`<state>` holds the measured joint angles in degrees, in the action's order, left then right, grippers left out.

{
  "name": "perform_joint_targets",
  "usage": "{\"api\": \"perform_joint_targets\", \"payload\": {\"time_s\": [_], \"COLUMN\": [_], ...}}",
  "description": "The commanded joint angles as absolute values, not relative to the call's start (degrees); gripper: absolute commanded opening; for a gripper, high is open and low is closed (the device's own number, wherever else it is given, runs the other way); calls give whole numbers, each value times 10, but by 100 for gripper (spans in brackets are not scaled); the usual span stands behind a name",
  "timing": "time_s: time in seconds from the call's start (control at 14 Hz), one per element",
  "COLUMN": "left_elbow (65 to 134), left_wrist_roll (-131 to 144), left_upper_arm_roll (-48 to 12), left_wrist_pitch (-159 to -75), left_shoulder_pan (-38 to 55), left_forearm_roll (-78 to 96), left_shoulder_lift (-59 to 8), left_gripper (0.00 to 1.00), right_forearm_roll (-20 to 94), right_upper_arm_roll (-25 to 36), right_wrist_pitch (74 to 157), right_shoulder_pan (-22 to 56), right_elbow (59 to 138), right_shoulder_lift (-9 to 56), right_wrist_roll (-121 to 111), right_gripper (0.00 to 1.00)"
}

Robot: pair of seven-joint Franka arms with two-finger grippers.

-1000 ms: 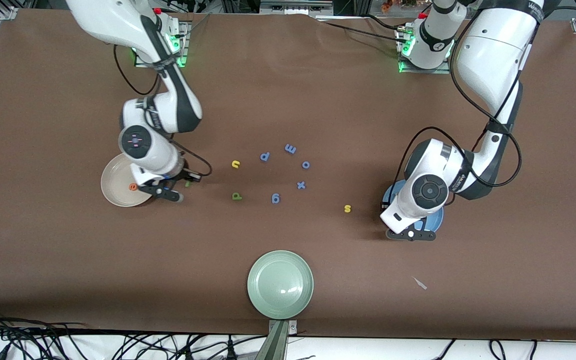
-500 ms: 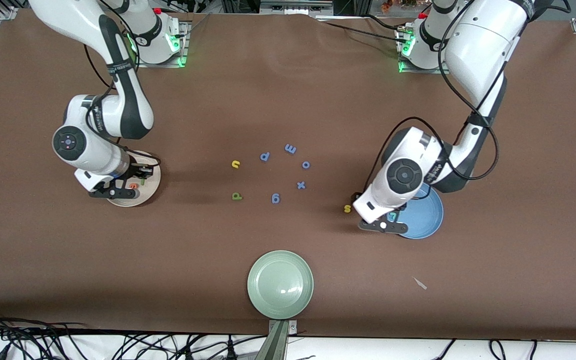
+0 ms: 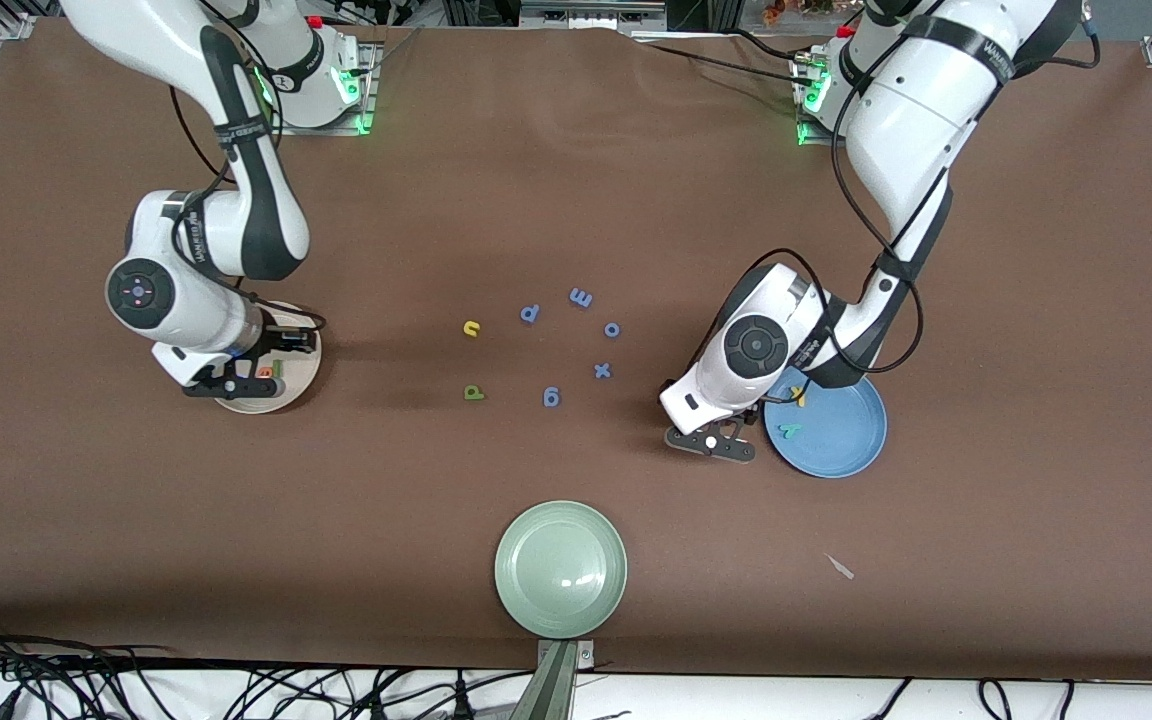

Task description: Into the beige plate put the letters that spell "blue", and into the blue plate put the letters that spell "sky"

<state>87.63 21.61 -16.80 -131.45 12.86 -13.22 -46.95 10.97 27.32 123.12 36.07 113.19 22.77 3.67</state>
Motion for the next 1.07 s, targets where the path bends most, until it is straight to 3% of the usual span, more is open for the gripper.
{"api": "perform_joint_targets", "payload": {"time_s": [0.0,0.29,0.43,0.5,0.57,0.79,1.0], "left_elbow": [876,877,877,877,876,876,876], "left_wrist_roll": [203,205,207,212,214,208,145], "left_upper_arm_roll": [-167,-167,-167,-168,-167,-162,-163], "left_wrist_pitch": [-1326,-1326,-1323,-1318,-1308,-1244,-1182], "left_shoulder_pan": [130,130,130,126,123,117,71], "left_forearm_roll": [-135,-135,-135,-135,-135,-135,-136], "left_shoulder_lift": [-473,-477,-476,-471,-464,-425,-389], "left_gripper": [73,35,10,5,0,0,0], "right_forearm_roll": [118,184,202,203,203,203,207], "right_upper_arm_roll": [275,275,275,275,274,274,266], "right_wrist_pitch": [1213,1237,1260,1279,1301,1355,1359], "right_shoulder_pan": [420,494,520,539,554,596,599], "right_elbow": [1111,1103,1105,1106,1106,1106,1109], "right_shoulder_lift": [229,244,261,271,285,324,330], "right_wrist_roll": [138,244,268,294,325,382,388], "right_gripper": [100,100,100,100,100,100,100]}}
